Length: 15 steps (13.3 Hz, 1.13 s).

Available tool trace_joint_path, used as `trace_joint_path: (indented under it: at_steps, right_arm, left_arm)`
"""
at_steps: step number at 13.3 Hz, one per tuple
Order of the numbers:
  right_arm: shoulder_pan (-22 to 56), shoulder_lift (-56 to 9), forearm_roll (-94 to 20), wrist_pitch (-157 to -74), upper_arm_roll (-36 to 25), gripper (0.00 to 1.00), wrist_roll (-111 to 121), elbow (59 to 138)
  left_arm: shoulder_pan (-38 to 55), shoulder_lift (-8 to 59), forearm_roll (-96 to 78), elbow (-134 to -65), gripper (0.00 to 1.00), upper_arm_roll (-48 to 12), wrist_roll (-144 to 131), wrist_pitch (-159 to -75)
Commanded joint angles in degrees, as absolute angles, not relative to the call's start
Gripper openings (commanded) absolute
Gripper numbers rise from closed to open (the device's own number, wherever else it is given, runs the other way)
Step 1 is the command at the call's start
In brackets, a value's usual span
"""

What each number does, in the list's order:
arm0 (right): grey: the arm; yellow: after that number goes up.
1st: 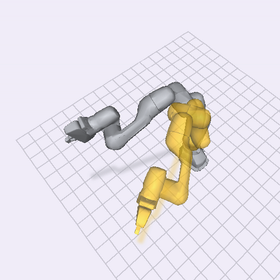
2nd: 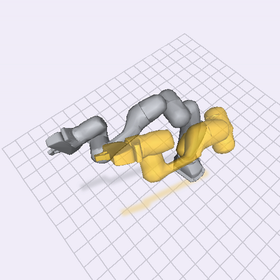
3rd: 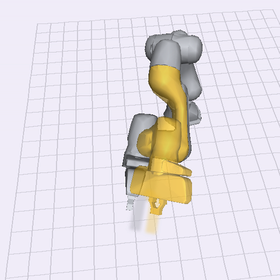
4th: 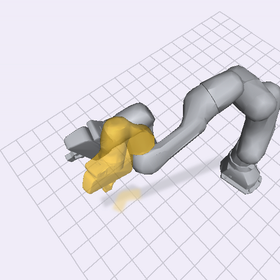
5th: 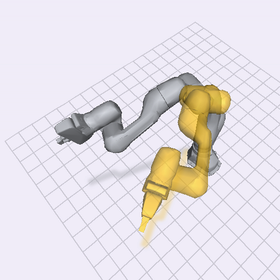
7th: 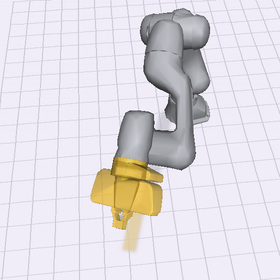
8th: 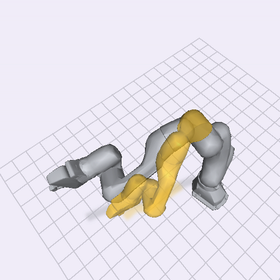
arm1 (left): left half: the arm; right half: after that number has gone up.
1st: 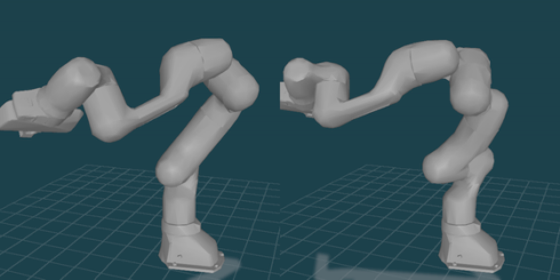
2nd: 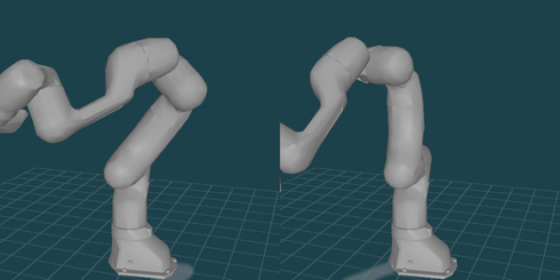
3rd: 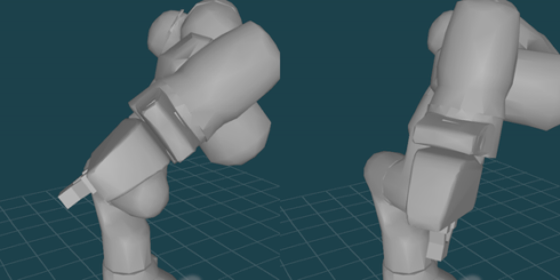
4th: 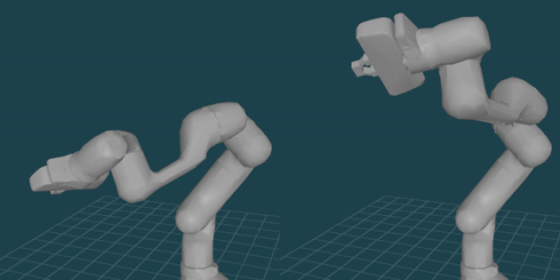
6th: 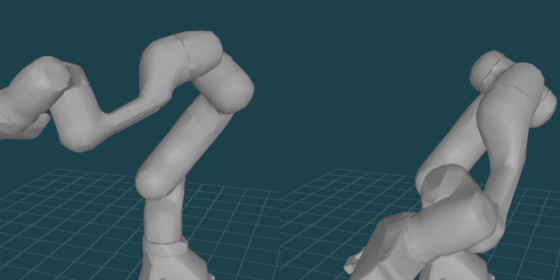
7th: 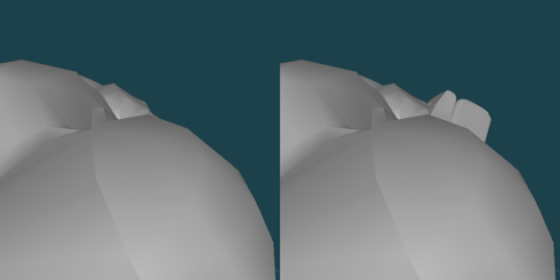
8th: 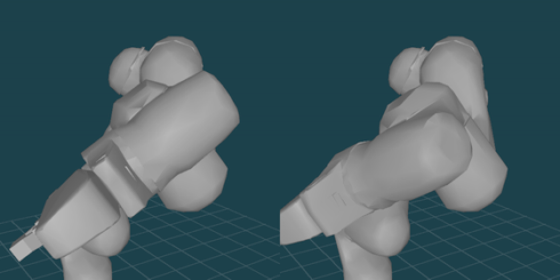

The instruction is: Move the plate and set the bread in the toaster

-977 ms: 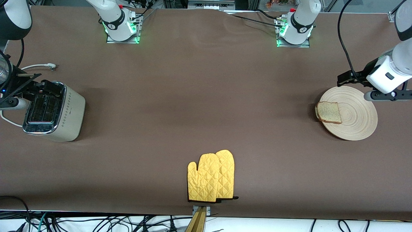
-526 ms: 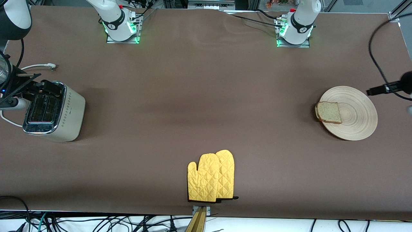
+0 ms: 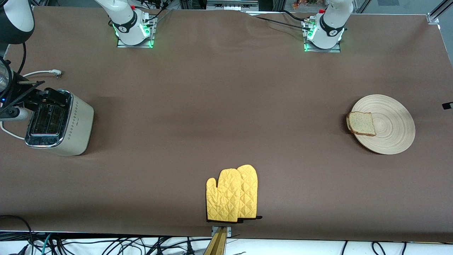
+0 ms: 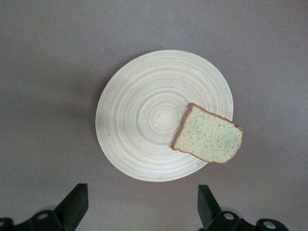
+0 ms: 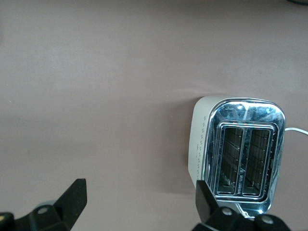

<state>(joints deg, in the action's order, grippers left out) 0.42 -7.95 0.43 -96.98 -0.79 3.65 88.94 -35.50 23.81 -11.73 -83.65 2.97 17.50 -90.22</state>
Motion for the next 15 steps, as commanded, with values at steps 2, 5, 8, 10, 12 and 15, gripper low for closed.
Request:
trace_joint_path:
  at_steps: [2, 5, 8, 10, 12, 15]
  right_arm:
    - [-0.09, -8.44, 0.97, -96.33, -0.35, 1.0, 4.31, 87.63]
    - [-0.09, -8.44, 0.97, -96.33, -0.44, 1.0, 4.31, 87.63]
    - [-0.09, -8.44, 0.97, -96.33, -0.44, 1.0, 4.31, 87.63]
    - [-0.09, -8.44, 0.97, -96.33, -0.44, 1.0, 4.31, 87.63]
    - [-0.09, -8.44, 0.97, -96.33, -0.44, 1.0, 4.22, 87.63]
    - [-0.09, -8.44, 0.97, -96.33, -0.44, 1.0, 4.31, 87.63]
  left_arm:
    - [-42.77, 28.46, -15.98, -81.21, 1.0, 2.11, 30.65, -91.93]
    - [-49.9, 32.77, -29.33, -81.3, 1.0, 2.2, 41.37, -92.02]
    - [-53.25, 38.3, -37.58, -81.3, 1.0, 2.2, 44.72, -92.2]
    - [-55.36, 41.47, -40.42, -82.08, 1.0, 2.02, 50.24, -92.11]
    - [-55.37, 45.68, -42.0, -81.91, 1.0, 2.02, 55.17, -92.11]
    - [-54.93, 49.47, -44.99, -81.92, 1.0, 1.67, 58.26, -92.02]
